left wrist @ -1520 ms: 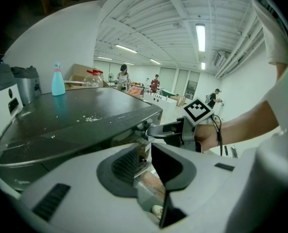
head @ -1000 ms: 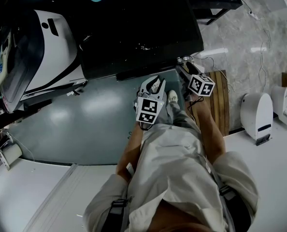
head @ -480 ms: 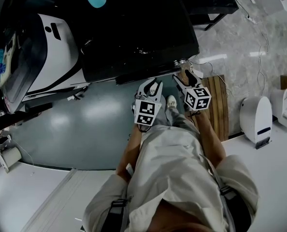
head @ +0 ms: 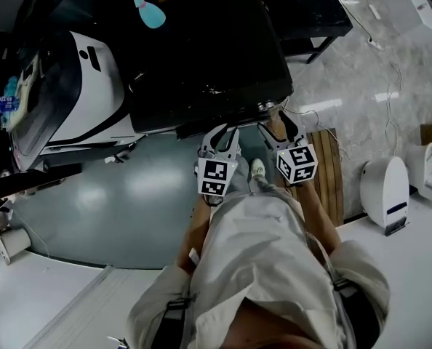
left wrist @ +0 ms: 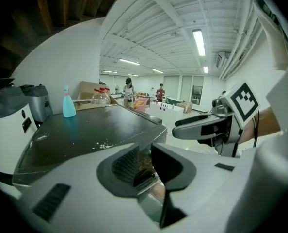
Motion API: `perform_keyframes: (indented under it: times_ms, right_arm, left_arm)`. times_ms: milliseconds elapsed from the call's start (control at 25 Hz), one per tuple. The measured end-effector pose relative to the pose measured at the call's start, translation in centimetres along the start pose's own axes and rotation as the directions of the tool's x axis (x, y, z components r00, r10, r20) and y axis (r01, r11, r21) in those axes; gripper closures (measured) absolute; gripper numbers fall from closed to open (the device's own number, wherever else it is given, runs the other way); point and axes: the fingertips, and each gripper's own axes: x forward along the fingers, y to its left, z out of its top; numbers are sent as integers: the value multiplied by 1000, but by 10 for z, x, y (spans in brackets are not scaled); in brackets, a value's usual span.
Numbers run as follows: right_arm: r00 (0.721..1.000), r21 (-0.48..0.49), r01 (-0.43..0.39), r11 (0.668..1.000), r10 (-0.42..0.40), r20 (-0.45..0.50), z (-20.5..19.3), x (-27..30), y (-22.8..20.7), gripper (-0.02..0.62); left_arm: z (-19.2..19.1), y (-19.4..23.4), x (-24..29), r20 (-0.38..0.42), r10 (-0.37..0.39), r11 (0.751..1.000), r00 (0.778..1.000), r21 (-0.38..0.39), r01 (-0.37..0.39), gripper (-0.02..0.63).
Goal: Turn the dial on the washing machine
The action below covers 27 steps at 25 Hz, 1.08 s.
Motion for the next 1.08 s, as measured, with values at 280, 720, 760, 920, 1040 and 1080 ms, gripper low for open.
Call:
perform_keyframes:
  times_ms: [280, 720, 760, 920, 1040, 1080]
  right_arm:
    - [999, -66, 21, 998, -19, 26, 28, -10, 7, 296]
    - [996, -117, 86, 989, -82, 38, 59, -4, 14, 302]
    - [995, -118, 96, 988, -92, 38, 60, -3, 14, 305]
    - [991, -115, 131, 985, -127, 35, 66, 4, 12, 311]
    - [989, -115, 149, 982, -145, 43, 72, 10, 13, 313]
    - [988, -116, 154, 981, -150, 47, 74, 12, 14, 314]
  left_arm:
    - [26, 5, -7, 49, 0, 999, 999, 38, -2, 518]
    - [57, 10, 0, 105, -87, 994, 991, 82, 78, 518]
    - [58, 12, 1, 109, -95, 993, 990, 83, 86, 518]
    - [64, 22, 6, 124, -121, 990, 985, 86, 111, 518]
    - [69, 33, 8, 134, -130, 989, 982, 93, 119, 518]
    - [70, 36, 8, 137, -134, 988, 982, 95, 121, 518]
